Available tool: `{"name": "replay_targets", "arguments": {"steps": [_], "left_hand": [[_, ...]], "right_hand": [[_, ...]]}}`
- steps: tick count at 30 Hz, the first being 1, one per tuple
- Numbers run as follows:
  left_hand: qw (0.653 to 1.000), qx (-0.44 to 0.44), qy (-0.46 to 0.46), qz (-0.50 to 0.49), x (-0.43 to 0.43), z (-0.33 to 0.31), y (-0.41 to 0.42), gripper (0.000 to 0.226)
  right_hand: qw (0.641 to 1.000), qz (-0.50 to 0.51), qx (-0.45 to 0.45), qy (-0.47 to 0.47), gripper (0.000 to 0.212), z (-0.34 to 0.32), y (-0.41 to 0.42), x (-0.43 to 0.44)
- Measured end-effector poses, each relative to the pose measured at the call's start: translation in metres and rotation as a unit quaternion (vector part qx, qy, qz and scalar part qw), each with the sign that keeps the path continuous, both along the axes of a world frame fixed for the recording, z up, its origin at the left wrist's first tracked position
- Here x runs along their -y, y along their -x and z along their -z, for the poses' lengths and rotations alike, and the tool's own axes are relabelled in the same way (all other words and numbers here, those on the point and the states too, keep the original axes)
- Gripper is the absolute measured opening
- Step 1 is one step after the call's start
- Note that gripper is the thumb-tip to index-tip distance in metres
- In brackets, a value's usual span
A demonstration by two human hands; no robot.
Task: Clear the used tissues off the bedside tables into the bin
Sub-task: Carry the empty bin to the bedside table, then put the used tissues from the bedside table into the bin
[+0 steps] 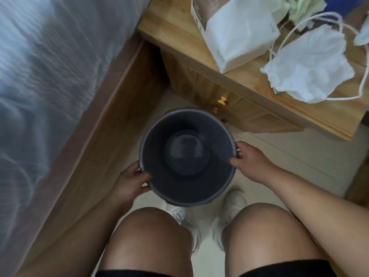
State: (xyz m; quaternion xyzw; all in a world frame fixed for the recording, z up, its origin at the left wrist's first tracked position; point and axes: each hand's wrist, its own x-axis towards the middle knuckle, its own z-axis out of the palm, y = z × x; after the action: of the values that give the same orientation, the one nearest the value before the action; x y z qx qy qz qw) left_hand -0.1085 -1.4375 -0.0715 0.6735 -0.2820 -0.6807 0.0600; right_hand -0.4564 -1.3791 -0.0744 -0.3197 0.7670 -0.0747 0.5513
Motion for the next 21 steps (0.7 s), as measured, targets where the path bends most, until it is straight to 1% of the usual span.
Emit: {"name": "replay_targets", "arguments": {"steps": [3,5,6,7,8,9,10,13,14,16,18,21], "left_hand": [[1.000,0.010,-0.006,0.003,-0.002,0.006,-0.005,0.048],[1.000,0.024,-0.009,0.013,-0.005,-0.002,-0.009,0.046],[0.999,0.038,-0.008,0.019,-0.007,-0.011,-0.010,0.049],[0.998,0.062,-0.004,0.017,-0.009,-0.023,-0.012,0.058],[0.996,0.091,0.006,0.010,-0.011,-0.040,-0.013,0.064],[0.993,0.113,0.021,0.005,-0.012,-0.060,-0.013,0.063],[0.992,0.124,0.032,0.001,-0.014,-0.084,-0.011,0.056],[0.991,0.129,0.045,0.001,-0.025,-0.167,-0.002,0.029],[0.990,0.130,0.048,0.005,-0.028,-0.196,0.003,0.024],[0.990,0.128,0.049,0.021,-0.033,-0.253,0.018,0.024],[0.991,0.122,0.049,0.035,-0.034,-0.303,0.037,0.027],[0.993,0.107,0.048,0.034,-0.032,-0.353,0.072,0.028]], "right_hand": [[1.000,0.004,0.022,0.004,0.020,0.003,-0.001,-0.003],[0.999,0.012,0.031,-0.010,0.025,-0.002,-0.003,-0.007],[0.999,0.010,0.023,-0.021,0.034,-0.009,-0.003,-0.009],[0.999,0.003,0.006,-0.031,0.045,-0.021,-0.004,-0.012],[0.999,-0.004,-0.011,-0.040,0.050,-0.038,-0.004,-0.015],[0.999,-0.010,-0.023,-0.046,0.050,-0.059,-0.003,-0.018],[0.998,-0.013,-0.028,-0.049,0.045,-0.084,-0.001,-0.020],[0.998,-0.001,-0.013,-0.059,0.027,-0.175,0.004,-0.024],[0.998,0.003,-0.005,-0.059,0.021,-0.208,0.006,-0.024],[0.999,0.010,0.000,-0.048,0.013,-0.272,0.013,-0.022],[1.000,0.015,0.002,-0.026,0.010,-0.326,0.025,-0.017],[1.000,0.028,-0.009,-0.001,0.011,-0.381,0.055,-0.004]]}}
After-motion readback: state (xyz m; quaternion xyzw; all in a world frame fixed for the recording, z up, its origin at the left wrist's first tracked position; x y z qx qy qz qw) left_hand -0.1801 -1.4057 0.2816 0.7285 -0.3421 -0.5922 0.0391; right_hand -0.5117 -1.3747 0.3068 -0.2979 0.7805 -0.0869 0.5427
